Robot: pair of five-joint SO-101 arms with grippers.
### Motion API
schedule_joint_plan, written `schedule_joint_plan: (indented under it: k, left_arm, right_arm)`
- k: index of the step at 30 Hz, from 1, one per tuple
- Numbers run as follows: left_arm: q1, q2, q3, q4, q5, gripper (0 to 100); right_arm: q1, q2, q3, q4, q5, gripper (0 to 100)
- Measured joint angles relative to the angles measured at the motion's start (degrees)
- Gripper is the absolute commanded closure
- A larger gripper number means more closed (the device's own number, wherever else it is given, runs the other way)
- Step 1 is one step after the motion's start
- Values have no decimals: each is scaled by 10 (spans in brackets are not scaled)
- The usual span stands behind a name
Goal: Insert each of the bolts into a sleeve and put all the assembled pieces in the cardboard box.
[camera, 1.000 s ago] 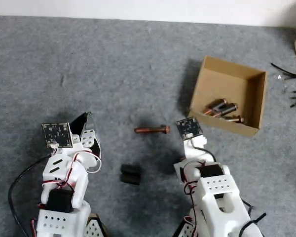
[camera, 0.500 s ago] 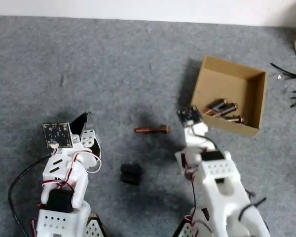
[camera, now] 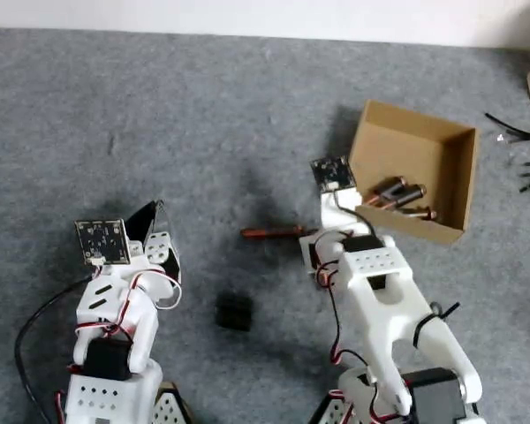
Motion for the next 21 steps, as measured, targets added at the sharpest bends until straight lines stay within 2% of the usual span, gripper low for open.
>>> schedule_joint_plan:
  k: [6, 11, 21]
  left_arm:
    - [0, 0, 0, 0, 0, 958]
    - [0, 0, 0, 0, 0, 958]
    - [0, 0, 0, 0, 0, 958]
  right_arm:
    - [-2, 49, -1, -12, -3, 974]
    - [-5, 61, -2, -12, -3, 823]
    - [-7, 61, -29, -10, -4, 817]
